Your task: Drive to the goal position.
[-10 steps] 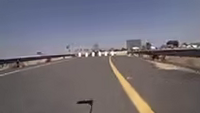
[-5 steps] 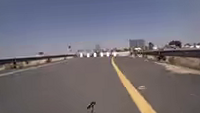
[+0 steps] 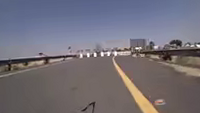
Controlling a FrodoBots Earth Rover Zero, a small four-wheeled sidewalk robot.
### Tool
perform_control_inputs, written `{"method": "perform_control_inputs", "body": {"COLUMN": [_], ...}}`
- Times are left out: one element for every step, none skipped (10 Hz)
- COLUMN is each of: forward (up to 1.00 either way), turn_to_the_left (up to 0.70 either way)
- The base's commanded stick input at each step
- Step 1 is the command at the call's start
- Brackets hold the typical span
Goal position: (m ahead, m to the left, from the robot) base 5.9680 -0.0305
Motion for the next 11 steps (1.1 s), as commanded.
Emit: {"method": "perform_control_inputs", "body": {"forward": [1.0, 1.0, 1.0, 1.0, 1.0, 1.0, 1.0, 1.0, 1.0, 1.0, 1.0], "turn_to_the_left": [-0.36, -0.41, -0.34, -0.27, -0.2, -0.13, -0.05, -0.01, -0.01, -0.01, -0.01]}}
